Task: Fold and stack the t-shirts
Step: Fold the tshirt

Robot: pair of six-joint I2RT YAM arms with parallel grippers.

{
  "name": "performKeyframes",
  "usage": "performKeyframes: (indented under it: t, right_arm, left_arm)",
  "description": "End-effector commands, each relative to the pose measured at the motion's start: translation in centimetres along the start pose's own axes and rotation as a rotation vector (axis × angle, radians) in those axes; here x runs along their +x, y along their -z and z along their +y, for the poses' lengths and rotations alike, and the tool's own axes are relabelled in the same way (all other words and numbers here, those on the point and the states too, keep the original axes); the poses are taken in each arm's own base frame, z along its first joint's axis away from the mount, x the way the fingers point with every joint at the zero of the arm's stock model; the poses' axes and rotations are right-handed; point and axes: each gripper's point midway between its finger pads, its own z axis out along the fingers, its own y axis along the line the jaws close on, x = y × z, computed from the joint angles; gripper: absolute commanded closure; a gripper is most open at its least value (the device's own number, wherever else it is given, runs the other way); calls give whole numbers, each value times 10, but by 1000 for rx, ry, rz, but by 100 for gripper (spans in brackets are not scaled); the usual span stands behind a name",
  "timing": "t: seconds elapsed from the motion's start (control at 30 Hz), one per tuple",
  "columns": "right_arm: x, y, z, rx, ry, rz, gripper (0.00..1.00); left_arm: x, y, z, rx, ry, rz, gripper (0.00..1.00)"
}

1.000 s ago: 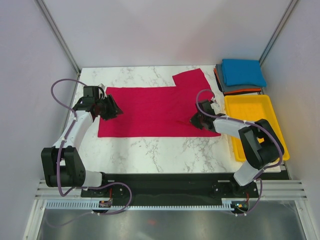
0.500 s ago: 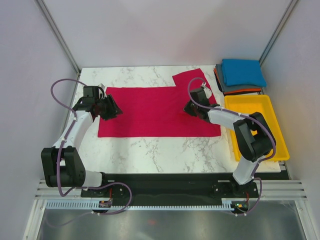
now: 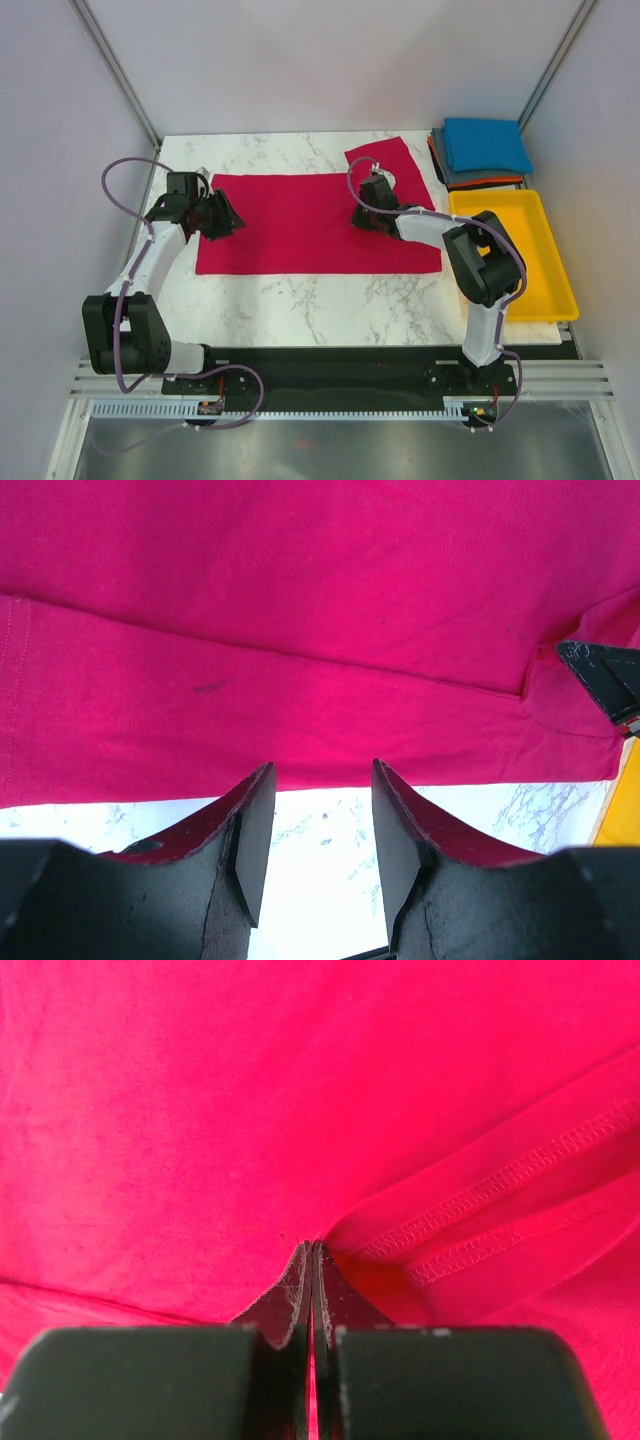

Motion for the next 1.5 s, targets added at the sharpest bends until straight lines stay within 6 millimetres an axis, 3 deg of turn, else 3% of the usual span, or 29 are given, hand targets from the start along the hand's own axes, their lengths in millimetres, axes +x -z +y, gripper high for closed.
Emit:
performKeyframes:
  t: [0.0, 0.3, 0.43, 0.53, 0.6, 0.63, 0.7, 0.77, 0.93, 0.97, 1.1, 1.2, 1.47]
  right_arm:
    - [-20, -2, 19, -40, 57, -46, 100]
    - [-33, -4, 24, 2, 109, -65, 100]
    - [-32, 0, 26, 17, 110, -26, 71]
    - [-46, 21, 33, 15, 120, -32, 59]
    - [-68, 34, 35, 40, 118, -59, 57]
    - [-69, 42, 25, 87, 116, -34, 57]
    - [-91, 49, 9, 145, 78, -53, 57]
    - [-100, 53, -21, 222, 19, -38, 58]
    - [-112, 41, -63, 269, -100, -8, 59]
    - [-115, 38, -71, 280, -115, -7, 59]
    - [-115, 21, -84, 289, -139, 24, 59]
    - [-121, 16, -90, 300, -145, 15, 59]
    - [-119, 1, -106, 332, -182, 29, 59]
  left_arm:
    - [-8, 3, -1, 10, -44, -42, 49]
    - [-6, 2, 0, 9, -43, -40, 49]
    - [-5, 3, -3, 24, -54, -34, 46]
    - [6, -1, -22, 84, -104, 3, 41]
    - [13, -2, -42, 147, -144, 31, 41]
    - [16, -4, -50, 165, -157, 45, 42]
    - [19, -8, -68, 194, -189, 64, 42]
    - [33, -18, -93, 221, -234, 99, 42]
    - [49, -42, -156, 343, -337, 122, 44]
    - [45, -45, -171, 381, -358, 96, 45]
    - [63, -80, -195, 428, -420, 135, 47]
    - [64, -93, -213, 466, -469, 126, 48]
    - [76, -144, -226, 485, -562, 167, 46]
